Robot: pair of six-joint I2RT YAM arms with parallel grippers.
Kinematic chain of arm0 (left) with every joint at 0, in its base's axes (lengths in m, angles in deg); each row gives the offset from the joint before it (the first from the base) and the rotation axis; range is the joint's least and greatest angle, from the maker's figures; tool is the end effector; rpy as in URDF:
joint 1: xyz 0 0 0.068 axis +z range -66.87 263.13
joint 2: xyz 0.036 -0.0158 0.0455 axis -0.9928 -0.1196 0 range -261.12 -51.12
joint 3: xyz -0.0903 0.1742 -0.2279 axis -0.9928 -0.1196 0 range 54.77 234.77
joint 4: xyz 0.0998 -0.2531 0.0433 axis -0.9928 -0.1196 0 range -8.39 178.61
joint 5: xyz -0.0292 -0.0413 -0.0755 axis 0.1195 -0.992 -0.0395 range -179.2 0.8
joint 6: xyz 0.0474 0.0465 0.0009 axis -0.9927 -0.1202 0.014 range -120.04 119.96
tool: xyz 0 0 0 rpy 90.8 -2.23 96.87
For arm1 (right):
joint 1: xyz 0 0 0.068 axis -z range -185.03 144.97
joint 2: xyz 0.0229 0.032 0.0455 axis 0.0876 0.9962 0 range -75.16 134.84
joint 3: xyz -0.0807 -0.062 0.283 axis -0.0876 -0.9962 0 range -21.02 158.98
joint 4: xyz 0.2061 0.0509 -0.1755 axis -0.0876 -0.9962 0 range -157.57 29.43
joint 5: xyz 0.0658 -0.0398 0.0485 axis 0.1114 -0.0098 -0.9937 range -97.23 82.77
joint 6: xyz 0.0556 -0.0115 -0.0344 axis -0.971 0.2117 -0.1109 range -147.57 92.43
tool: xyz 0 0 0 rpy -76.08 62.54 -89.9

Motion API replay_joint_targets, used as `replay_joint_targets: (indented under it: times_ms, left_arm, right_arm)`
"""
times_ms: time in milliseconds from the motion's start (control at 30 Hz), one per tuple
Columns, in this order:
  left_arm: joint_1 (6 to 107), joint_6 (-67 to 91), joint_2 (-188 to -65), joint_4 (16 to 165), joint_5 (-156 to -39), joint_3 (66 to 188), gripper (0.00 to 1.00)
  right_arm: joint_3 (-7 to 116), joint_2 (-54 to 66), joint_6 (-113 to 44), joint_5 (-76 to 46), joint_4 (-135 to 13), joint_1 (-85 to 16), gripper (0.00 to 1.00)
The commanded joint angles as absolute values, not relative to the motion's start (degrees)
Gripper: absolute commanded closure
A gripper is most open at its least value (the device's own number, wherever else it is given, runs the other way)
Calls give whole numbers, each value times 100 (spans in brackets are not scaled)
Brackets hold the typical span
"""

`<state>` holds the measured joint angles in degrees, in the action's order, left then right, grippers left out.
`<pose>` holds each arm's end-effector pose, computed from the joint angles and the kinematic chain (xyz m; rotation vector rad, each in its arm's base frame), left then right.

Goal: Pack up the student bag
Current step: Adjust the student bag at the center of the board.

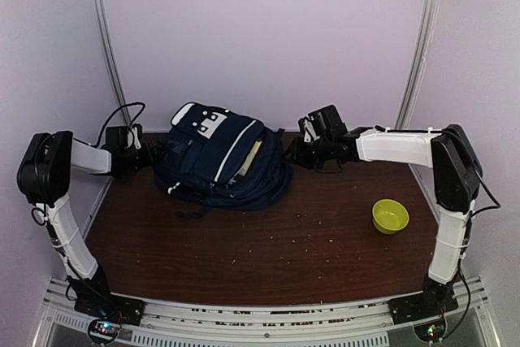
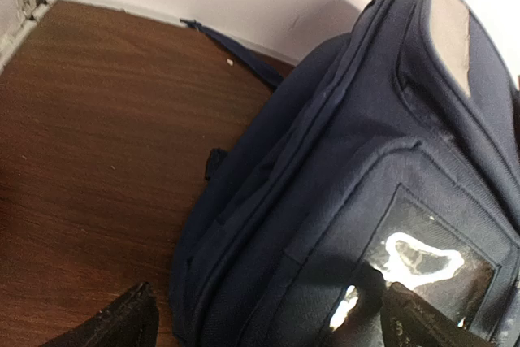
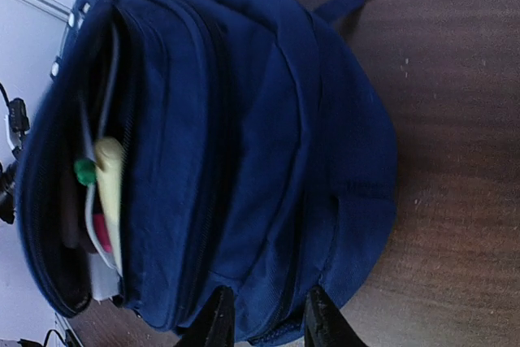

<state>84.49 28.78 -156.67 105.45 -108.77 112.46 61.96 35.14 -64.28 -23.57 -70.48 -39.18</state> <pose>0.4235 -0.0076 0.1793 -0.3545 2.1150 -0.6439 0.3882 0.2812 0.2467 -0.1162 2.3754 0.9594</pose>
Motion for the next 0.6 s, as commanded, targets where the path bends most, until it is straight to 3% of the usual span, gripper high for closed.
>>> replay_joint_targets:
  times_ms: [0,167,367,567]
  left_arm:
    - [8414,2871,-15952,10934,-11125,11135,3]
    - [8163,2794,-15946,11273,-11197,10853,13]
    - [7903,2905,-15826,11754,-11567,10359,40]
    - [7815,3092,-15398,12257,-11775,9513,97]
  right_arm:
    - [6015,3635,-6497,-2536,-6776,-4185,68]
    - [5874,3895,-6710,-2748,-6475,-4255,68]
    - [6284,4300,-6669,-2724,-6542,-4218,68]
    - [6321,4268,-6736,-2784,-6471,-3987,68]
